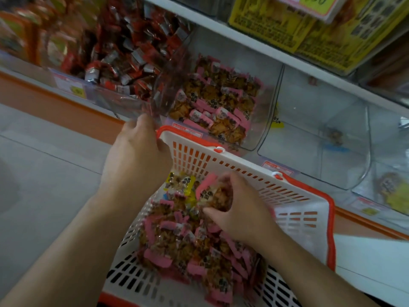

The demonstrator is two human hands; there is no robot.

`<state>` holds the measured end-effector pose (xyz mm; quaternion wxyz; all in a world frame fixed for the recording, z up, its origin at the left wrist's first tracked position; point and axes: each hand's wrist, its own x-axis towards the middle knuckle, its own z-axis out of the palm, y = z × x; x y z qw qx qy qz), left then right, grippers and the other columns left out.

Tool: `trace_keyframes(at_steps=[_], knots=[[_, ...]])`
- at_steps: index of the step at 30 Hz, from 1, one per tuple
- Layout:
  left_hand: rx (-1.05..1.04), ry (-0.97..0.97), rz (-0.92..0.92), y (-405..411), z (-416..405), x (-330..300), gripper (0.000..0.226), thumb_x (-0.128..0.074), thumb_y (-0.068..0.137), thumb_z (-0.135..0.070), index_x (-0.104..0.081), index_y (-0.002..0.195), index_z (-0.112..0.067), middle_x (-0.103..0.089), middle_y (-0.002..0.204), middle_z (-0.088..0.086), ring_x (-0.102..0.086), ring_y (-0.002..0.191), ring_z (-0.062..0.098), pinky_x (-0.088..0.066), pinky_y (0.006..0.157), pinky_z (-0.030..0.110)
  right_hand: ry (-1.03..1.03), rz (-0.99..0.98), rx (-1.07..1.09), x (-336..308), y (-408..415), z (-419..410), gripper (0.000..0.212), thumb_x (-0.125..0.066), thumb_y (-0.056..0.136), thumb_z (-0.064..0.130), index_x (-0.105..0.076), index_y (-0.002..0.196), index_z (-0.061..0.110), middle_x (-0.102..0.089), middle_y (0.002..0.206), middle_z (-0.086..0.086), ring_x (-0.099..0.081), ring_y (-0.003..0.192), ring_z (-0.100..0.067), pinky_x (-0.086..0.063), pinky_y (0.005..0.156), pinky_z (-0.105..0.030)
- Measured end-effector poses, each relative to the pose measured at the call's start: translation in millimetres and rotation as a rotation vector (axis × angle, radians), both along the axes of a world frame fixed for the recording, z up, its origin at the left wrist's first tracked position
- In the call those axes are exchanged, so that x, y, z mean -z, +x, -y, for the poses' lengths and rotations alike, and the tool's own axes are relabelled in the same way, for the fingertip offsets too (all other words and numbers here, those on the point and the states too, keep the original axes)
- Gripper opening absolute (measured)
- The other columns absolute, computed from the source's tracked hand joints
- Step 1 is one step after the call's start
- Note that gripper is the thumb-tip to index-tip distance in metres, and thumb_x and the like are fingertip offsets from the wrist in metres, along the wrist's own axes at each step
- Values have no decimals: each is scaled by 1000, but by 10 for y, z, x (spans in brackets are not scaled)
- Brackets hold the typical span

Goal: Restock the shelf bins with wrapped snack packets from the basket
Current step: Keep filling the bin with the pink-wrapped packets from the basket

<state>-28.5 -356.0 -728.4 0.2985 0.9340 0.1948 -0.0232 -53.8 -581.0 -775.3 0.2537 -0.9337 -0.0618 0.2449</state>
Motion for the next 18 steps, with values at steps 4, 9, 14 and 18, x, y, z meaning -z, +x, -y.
trace_keyframes(at_steps=[4, 9, 14, 18], knots=[[300, -440, -156, -13, 235, -90, 29, -59, 89, -63, -71, 100, -38, -73, 92, -19, -71, 83, 2, -59, 72, 28, 214, 178, 40, -461, 34, -46, 66, -86, 81, 57, -44, 131, 48, -50, 126, 28, -50, 115, 8, -45, 88, -13], [362, -599, -131, 8, 425, -70, 10, -75, 91, -41, -75, 100, -39, -74, 82, -8, -70, 73, 5, -61, 75, 40, 322, 168, -104, -577, 169, 136, 73, -90, 85, 17, -54, 140, 50, -38, 138, 23, -43, 130, 10, -37, 100, -3], [2, -999, -140, 68, 515, -89, 14, -81, 79, -29, -76, 84, -16, -74, 89, 24, -71, 66, 33, -63, 71, 46, 530, -10, 85, -606, 335, 366, 70, -86, 89, 27, -48, 141, 54, -55, 141, 24, -60, 130, -5, -52, 109, -40], [-30, -978, -98, 90, 633, -46, 13, -81, 77, -22, -75, 85, -15, -77, 84, 14, -74, 71, 23, -56, 73, 40, 705, -56, 221, -588, 419, 414, 43, -75, 97, 17, -60, 126, 45, -73, 121, 14, -74, 105, -15, -61, 96, -51]])
